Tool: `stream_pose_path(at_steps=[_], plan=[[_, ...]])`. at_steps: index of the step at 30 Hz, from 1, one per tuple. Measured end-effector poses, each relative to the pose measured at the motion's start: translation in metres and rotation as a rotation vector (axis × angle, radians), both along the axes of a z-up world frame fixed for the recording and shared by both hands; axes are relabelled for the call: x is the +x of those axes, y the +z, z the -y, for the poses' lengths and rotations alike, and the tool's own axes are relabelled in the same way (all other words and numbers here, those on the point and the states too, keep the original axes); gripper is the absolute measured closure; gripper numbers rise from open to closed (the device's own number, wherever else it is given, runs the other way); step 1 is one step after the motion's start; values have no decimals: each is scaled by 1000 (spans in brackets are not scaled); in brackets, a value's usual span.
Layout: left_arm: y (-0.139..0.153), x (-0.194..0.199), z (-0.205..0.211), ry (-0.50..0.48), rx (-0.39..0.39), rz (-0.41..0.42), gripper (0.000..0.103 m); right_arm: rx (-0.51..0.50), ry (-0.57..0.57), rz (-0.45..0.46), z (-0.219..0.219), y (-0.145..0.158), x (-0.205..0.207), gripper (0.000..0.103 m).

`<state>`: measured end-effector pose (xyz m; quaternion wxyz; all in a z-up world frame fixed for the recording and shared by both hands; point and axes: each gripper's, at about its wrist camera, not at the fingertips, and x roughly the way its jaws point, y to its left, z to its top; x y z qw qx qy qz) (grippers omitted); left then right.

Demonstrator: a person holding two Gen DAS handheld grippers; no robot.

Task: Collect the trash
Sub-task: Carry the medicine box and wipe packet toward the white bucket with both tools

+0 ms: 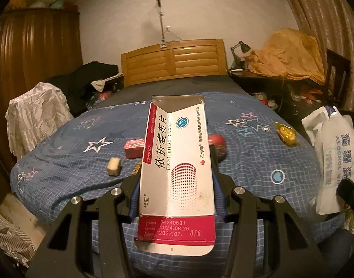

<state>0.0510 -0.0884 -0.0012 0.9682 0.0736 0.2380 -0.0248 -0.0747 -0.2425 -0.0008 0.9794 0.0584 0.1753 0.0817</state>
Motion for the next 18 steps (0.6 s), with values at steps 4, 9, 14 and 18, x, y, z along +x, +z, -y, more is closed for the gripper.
stream_pose_path(at_steps=[4,9,14,18], plan=[[-2,1,15,-26,20,-8,55,25,-45,0,19,-3,-8,87],[-4,3,41,-69,38,-12,55,42,-96,-6,41,-7,-14,87],[2,8,76,-129,47,4,55,53,-184,8,75,-6,-20,87],[4,15,110,-186,56,9,54,59,-276,20,115,-5,-26,87]])
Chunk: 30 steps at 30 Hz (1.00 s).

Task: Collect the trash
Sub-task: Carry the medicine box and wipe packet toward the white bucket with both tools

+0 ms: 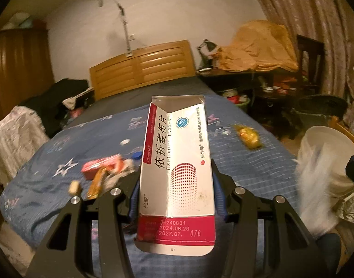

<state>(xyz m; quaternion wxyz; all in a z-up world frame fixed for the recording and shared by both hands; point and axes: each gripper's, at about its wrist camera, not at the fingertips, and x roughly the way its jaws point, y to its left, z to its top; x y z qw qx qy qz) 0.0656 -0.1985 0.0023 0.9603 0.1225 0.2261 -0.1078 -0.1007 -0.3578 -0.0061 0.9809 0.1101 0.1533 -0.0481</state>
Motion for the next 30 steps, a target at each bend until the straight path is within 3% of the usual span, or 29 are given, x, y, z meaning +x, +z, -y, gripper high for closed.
stream_pose_path(at_steps=[6,9,10,11,12,16,19,23,26,30], plan=[[-6,17,54,-85,10,-21,54,25,-130,-30,71,-12,-9,92],[-10,26,60,-78,-2,-30,54,68,-50,-132,85,-33,0,89],[-12,28,60,-73,0,-33,54,71,-54,-161,87,-42,3,78],[-15,31,60,-67,0,-46,54,102,-64,-197,91,-56,6,54],[-16,34,59,-60,-3,-56,54,136,-72,-232,90,-66,10,43],[-22,37,56,-49,10,-63,54,330,-47,-288,80,-96,13,29],[-24,36,55,-53,12,-61,54,369,-55,-359,69,-110,22,30],[-28,33,56,-64,24,-63,53,405,-110,-428,65,-136,34,51],[-30,34,55,-65,27,-70,53,370,-132,-407,66,-140,26,69],[-28,30,59,-80,27,-68,53,383,-104,-311,72,-122,12,72]])
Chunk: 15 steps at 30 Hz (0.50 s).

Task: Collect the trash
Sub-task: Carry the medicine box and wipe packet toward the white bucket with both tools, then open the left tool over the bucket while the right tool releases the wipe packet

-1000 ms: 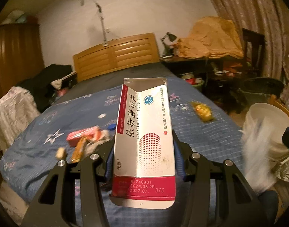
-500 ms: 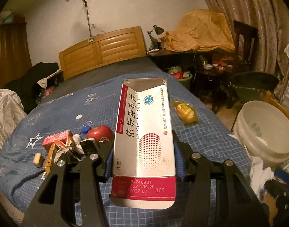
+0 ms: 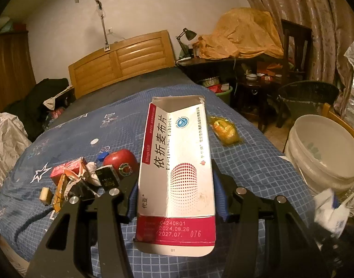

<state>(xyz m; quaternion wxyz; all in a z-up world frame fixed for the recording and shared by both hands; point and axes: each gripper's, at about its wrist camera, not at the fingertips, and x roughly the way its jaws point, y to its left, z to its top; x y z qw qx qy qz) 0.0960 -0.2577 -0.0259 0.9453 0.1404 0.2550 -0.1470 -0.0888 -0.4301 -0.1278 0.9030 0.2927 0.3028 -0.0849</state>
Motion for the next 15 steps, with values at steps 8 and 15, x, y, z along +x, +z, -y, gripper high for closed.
stream_pose_path(at_steps=[8,15], plan=[[11,-8,46,-153,-19,-34,53,-185,-163,178,62,97,-50,72],[25,-11,137,-416,-74,-97,53,-329,-204,158,120,144,-51,71]])
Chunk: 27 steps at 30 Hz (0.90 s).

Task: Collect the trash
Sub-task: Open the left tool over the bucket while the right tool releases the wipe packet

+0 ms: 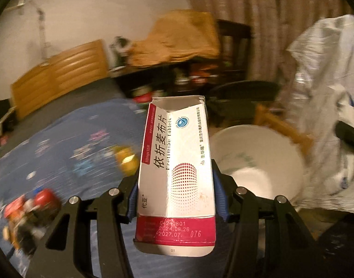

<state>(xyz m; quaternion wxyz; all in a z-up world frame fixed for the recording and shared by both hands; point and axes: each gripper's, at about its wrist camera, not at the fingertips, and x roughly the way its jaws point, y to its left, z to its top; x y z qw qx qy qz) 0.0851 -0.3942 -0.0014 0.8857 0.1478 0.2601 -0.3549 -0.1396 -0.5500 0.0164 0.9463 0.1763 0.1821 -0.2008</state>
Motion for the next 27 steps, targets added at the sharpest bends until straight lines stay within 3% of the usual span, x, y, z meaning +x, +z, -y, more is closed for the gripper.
stream_pose_path(at_steps=[7,12,20,22,23,24,25,27], plan=[[-18,6,91,-153,20,-86,53,20,-33,-50,68,-4,21,71],[-39,9,120,-175,55,-114,53,53,-26,-76,95,-23,39,71],[-59,12,134,-188,86,-134,51,91,5,-79,109,-50,61,69],[-62,14,133,-187,92,-140,45,84,24,-96,107,-56,69,64],[-63,15,133,-186,96,-143,33,79,17,-101,108,-57,72,55],[-62,16,131,-182,94,-137,29,76,0,-100,110,-58,73,49],[-61,16,130,-177,89,-127,26,79,-7,-86,111,-58,72,42],[-58,16,128,-179,86,-123,26,78,-14,-72,112,-58,70,42]])
